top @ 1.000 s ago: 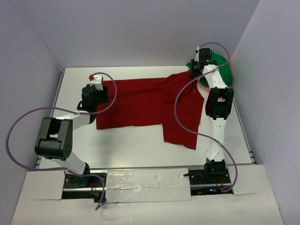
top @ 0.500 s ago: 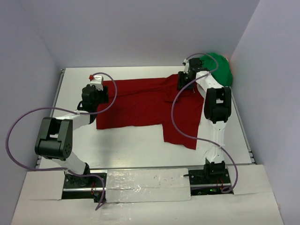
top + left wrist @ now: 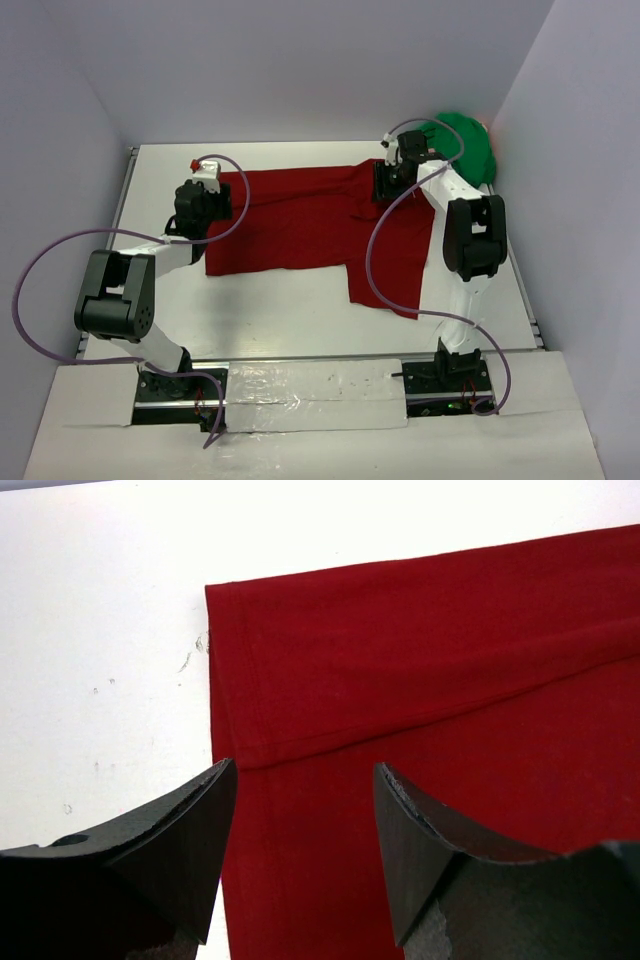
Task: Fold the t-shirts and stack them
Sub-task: Fold the tshirt
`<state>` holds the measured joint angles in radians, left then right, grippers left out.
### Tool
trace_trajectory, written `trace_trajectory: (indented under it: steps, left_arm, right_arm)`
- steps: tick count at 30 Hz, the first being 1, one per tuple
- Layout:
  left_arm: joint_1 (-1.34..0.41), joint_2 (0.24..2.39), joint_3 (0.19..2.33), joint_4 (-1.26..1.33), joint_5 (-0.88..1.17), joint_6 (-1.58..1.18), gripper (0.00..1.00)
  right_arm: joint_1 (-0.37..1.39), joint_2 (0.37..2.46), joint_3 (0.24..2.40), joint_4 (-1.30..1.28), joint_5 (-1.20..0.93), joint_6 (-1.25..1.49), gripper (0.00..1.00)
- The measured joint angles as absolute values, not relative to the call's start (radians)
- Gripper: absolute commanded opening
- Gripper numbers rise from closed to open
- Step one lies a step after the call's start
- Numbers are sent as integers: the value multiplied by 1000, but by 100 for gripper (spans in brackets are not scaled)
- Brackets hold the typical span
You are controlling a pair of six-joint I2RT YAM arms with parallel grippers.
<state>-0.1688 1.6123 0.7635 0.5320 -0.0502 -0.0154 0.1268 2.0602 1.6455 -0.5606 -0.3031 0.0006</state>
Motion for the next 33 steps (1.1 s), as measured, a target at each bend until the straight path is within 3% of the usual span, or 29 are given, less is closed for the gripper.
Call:
trace_trajectory:
  steps: [25,30,33]
  left_arm:
    - [-169,1612,764,532,-47,13,66]
    - [-169,1612,764,532,-47,14,66]
    - [-169,1612,764,532,-47,15,66]
  right_arm:
    - [154,2074,1578,-560,-342,25,45]
    - [160,2112,1584,-559,-342,33,34]
    - [161,2134,1586,-559,-340,34,14]
